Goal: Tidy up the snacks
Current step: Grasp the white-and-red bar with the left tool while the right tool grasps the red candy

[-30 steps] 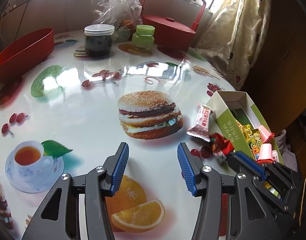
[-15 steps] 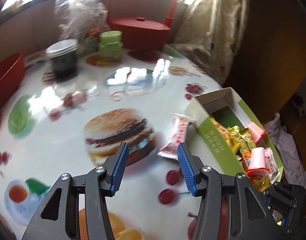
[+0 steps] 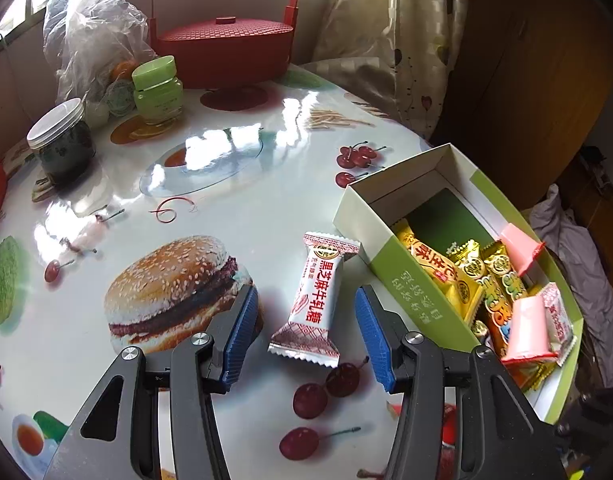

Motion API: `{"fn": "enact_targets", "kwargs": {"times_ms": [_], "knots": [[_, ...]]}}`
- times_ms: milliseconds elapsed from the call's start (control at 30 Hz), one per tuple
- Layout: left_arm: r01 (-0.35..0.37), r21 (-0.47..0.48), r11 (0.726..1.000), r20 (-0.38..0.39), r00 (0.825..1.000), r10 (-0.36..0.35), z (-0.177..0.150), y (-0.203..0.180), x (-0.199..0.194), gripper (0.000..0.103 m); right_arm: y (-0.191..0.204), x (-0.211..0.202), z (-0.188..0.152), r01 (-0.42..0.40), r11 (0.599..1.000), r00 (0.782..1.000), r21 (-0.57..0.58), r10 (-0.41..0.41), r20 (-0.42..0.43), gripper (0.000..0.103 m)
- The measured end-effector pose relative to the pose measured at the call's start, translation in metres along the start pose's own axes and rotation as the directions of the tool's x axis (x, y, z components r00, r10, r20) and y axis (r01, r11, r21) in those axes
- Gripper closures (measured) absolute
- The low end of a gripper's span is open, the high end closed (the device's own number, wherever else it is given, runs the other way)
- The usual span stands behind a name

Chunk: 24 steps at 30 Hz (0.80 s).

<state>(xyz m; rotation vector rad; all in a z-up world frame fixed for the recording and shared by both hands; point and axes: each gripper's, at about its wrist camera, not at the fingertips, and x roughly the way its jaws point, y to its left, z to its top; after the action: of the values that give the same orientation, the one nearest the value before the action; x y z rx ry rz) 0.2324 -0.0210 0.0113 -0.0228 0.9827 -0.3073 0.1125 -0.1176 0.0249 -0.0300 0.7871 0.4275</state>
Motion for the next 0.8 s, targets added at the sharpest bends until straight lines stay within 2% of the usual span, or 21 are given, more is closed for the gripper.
{"fn": "enact_targets", "kwargs": {"times_ms": [333,400,567,800], "knots": [[-0.053,0.041,0.998,0.002,0.999,0.053,0.004,-0.004,0.006,0.053,-0.003,-0.004,-0.003,0.000,1.000,1.000,0.017,-0.001,0.009,0.096],[-0.064,0.044,0.997,0.006,0.998,0.064,0.004,-0.005,0.006,0.066,-0.004,-0.005,-0.003,0.000,1.000,1.000,0.020,0.000,0.012,0.096],[-0.066,0.035,0.997,0.009,0.998,0.066,0.001,-0.003,0.003,0.081,-0.005,-0.007,-0.005,0.001,1.000,1.000,0.028,-0.002,0.014,0.096],[-0.068,0.016,0.998,0.020,0.998,0.068,-0.006,-0.001,-0.005,0.083,-0.006,-0.009,-0.007,0.001,0.999,1.000,0.032,-0.001,0.017,0.096]]}}
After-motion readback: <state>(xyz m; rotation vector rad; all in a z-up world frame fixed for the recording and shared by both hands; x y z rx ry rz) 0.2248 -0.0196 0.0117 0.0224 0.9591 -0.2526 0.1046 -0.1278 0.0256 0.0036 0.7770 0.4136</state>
